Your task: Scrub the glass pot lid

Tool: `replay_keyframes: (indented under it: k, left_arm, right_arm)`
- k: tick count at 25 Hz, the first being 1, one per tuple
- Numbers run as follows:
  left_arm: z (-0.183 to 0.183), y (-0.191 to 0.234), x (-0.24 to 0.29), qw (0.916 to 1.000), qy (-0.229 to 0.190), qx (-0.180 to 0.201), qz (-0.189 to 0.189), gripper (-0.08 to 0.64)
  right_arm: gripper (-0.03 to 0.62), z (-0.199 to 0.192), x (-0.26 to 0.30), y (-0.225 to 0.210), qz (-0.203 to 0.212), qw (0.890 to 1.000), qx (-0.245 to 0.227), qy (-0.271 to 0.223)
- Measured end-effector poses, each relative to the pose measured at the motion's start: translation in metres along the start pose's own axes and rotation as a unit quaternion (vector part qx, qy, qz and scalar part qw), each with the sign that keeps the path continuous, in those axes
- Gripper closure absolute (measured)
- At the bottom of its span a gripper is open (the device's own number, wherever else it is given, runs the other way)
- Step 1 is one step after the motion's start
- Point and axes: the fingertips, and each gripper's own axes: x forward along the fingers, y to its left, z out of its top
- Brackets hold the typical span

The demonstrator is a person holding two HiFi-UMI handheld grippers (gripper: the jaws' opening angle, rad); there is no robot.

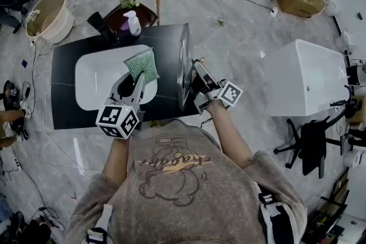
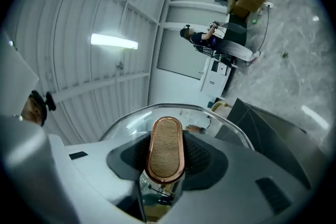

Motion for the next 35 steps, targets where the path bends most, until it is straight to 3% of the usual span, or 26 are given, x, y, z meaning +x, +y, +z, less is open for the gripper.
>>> replay_keyframes:
  k: [3, 7, 14, 23, 27, 35]
  left_arm:
    - [0.001, 0.001, 0.001, 1.0, 0.001, 0.0, -0.003, 0.472]
    - [0.002, 0.0, 0.002, 0.9999, 0.004, -0.003, -0.014, 0.472]
    - [0.008, -0.017, 0.006, 0.9969, 0.016, -0.033, -0.07, 0.472]
    - [0.019, -0.07, 0.014, 0.9858, 0.057, -0.023, -0.156, 0.472]
    - [0.015, -0.079, 0.014, 0.9814, 0.068, -0.058, -0.17, 0.472]
    - [0.018, -0.084, 0.015, 0.9724, 0.079, -0.084, -0.203, 0.474]
  right_arm:
    - [0.413, -0.001, 0.004, 0.002, 0.02, 0.999, 0.038, -0.018]
    - [0.413, -0.006, 0.013, 0.008, 0.036, 0.999, 0.038, -0.009]
    - [0.413, -0.012, 0.017, 0.006, 0.05, 0.996, 0.076, -0.01]
    - [0.413, -0.019, 0.022, 0.005, 0.05, 0.995, 0.088, -0.01]
    - [0.413, -0.019, 0.02, 0.005, 0.048, 0.995, 0.09, -0.015]
    - [0.413, -0.02, 0.018, -0.003, 0.036, 0.995, 0.087, -0.012]
